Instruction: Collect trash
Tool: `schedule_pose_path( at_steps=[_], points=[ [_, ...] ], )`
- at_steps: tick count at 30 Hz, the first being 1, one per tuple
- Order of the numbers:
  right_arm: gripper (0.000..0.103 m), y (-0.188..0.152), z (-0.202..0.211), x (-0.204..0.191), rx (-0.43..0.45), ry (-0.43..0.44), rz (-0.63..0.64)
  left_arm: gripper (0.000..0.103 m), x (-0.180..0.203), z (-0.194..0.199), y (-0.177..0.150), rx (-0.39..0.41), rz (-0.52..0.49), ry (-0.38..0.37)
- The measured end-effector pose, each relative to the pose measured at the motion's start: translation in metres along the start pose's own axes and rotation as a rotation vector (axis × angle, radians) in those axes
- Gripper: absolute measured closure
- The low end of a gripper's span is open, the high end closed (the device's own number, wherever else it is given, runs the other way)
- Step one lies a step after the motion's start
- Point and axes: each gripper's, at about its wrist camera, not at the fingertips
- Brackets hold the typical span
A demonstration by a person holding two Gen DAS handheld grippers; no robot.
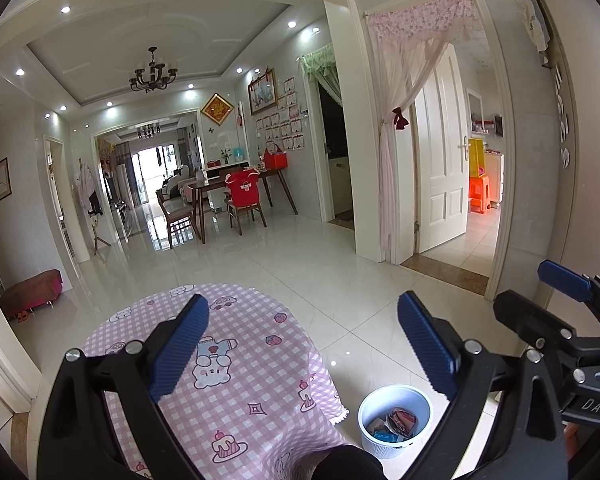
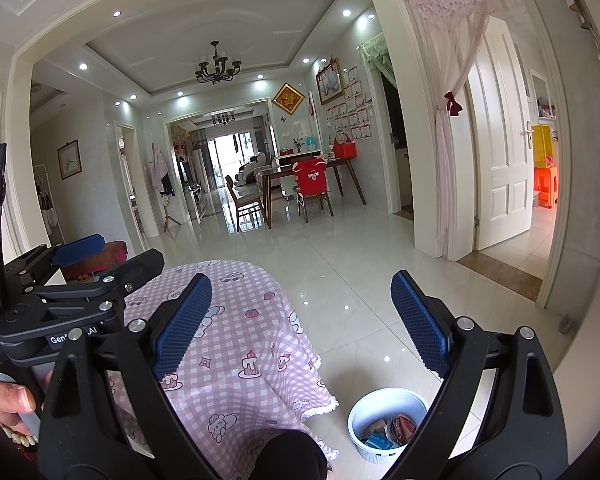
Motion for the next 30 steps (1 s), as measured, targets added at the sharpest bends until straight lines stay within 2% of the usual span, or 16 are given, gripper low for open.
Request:
schedule_pose_path(
  at_steps=[6,25,30],
  points=[
    [0.013,0.001,0.000,0.000,0.000,0.000,-0.002,0.009,-0.001,0.000,0.001,-0.001,-0.001,0.000],
    [0.013,-0.008,-0.001,-0.013,-0.021,0.002,-0.006,0.009,-0.008,-0.008,-0.026,-0.023,0.000,0.000],
    [0.013,-0.001,-0.004,-0.008,-0.022,0.001,-0.006,0.009,-0.013,-0.007,-0.035,-0.026,-0.001,-0.007]
  ],
)
Point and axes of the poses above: each gripper's, at about its wrist camera, not at the fingertips, and z roughly against the way its jaws point, x to its right, y to its top, and after that the axes turned 3 degrees about y, right-handed
